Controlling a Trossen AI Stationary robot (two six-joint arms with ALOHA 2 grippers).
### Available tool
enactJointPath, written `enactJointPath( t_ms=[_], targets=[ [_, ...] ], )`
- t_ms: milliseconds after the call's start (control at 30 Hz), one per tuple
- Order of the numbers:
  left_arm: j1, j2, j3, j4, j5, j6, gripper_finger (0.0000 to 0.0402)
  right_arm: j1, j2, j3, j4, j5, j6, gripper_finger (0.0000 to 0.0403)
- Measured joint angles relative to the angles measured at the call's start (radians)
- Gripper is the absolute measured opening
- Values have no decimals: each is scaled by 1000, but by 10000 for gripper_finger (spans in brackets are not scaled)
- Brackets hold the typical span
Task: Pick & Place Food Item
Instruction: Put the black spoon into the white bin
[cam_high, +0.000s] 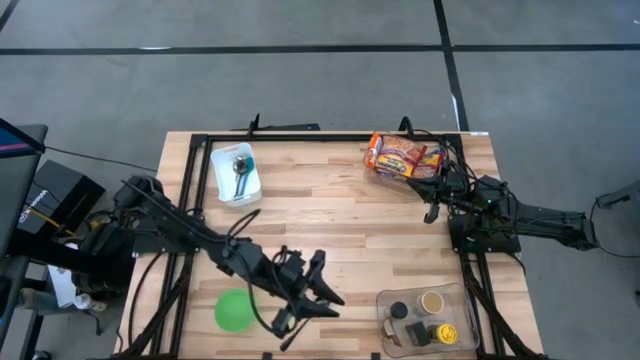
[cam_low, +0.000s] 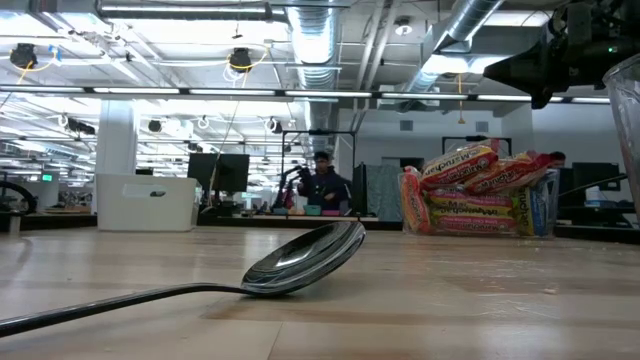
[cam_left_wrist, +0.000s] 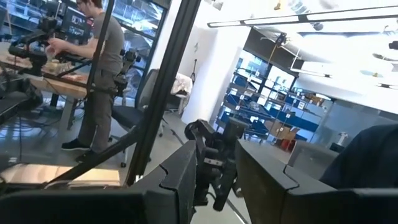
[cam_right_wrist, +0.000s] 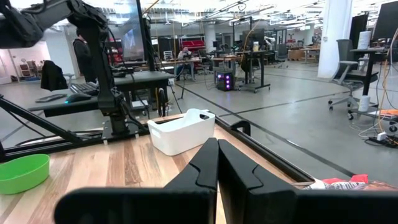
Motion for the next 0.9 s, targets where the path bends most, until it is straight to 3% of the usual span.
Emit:
enactJointPath(
  t_ms=[333, 567, 900],
  targets=[
    [-26, 110, 208, -177, 18, -25, 108, 0, 0, 0, 0, 0, 0, 0],
    [-35, 120, 230, -313, 38, -76, 108, 0, 0, 0, 0, 0, 0, 0],
    [-102, 120, 230, -661, 17, -344, 108, 0, 0, 0, 0, 0, 0, 0]
  ],
)
